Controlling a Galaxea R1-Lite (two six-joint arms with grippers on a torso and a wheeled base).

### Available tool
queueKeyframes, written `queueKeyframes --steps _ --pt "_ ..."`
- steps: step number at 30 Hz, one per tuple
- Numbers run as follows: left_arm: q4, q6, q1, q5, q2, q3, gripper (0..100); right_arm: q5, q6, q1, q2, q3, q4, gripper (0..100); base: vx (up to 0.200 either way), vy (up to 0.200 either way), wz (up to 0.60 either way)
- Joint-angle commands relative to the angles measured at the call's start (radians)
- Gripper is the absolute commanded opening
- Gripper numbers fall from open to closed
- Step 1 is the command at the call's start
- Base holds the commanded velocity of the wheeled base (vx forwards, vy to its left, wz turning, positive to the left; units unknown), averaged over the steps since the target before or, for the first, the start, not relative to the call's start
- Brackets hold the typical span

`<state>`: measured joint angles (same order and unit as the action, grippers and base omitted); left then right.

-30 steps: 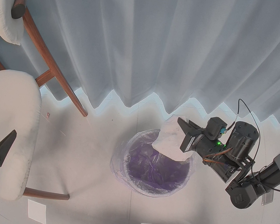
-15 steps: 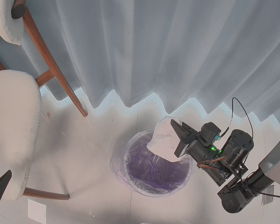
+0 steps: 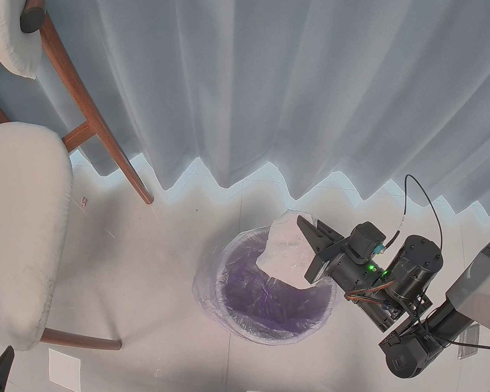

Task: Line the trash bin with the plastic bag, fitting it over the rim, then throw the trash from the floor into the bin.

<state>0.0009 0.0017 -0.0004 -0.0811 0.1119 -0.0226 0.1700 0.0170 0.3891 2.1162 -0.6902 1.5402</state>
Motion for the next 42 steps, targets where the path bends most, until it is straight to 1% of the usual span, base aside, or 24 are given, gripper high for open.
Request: queueKeyframes --steps 1,3,4,5,6,8,11,12,13,14,15,21,30,42 --pt "0.005 0.009 0.002 0.052 -0.112 0.019 100 0.005 0.003 -0.001 0.005 0.001 0.008 0 0.000 0.000 0.00" --pt "0.010 0.003 0.002 0.139 -0.112 0.021 100 0.005 0.003 -0.001 0.015 -0.005 0.009 0 0.000 0.000 0.00" --pt "0.007 0.003 0.002 0.170 -0.112 0.023 100 0.005 0.003 -0.001 0.018 -0.005 0.011 0 0.000 0.000 0.00" --pt "0.007 0.000 0.002 0.233 -0.112 0.023 100 0.005 0.003 -0.001 0.027 -0.002 0.011 0 0.000 0.000 0.00" --pt "0.007 -0.002 0.002 0.250 -0.112 0.023 100 0.005 0.003 -0.001 0.030 0.000 0.012 0 0.000 0.000 0.00" --pt "0.007 -0.008 0.002 0.256 -0.112 0.023 100 0.003 0.003 -0.003 0.039 -0.002 0.020 0 0.000 0.000 0.00" --pt "0.010 -0.014 0.002 0.242 -0.112 0.021 100 0.003 0.003 -0.003 0.051 0.000 0.023 0 0.000 0.000 0.00" --pt "0.016 -0.020 0.002 0.156 -0.112 0.018 100 0.003 0.004 -0.003 0.071 -0.003 0.024 0 0.000 0.000 0.00" --pt "0.014 -0.029 0.002 0.129 -0.112 0.019 100 0.005 0.004 -0.004 0.077 -0.005 0.023 0 0.000 0.000 0.00" --pt "0.013 -0.046 0.002 0.084 -0.112 0.021 100 0.005 0.004 -0.004 0.088 -0.006 0.024 0 0.000 0.000 0.00" --pt "0.013 -0.049 0.002 0.069 -0.112 0.021 100 0.005 0.006 -0.004 0.096 -0.006 0.024 0 0.000 0.000 0.00" --pt "0.018 -0.037 0.002 0.063 -0.112 0.019 100 0.005 0.017 -0.013 0.137 -0.009 0.024 0 0.000 0.000 0.00" --pt "0.019 -0.039 0.000 0.061 -0.112 0.019 100 0.003 0.023 -0.036 0.237 -0.072 0.024 0 0.000 0.000 0.00" --pt "0.019 -0.039 0.000 0.061 -0.112 0.019 100 0.002 0.023 -0.036 0.329 -0.126 0.026 0 0.000 0.000 0.00"
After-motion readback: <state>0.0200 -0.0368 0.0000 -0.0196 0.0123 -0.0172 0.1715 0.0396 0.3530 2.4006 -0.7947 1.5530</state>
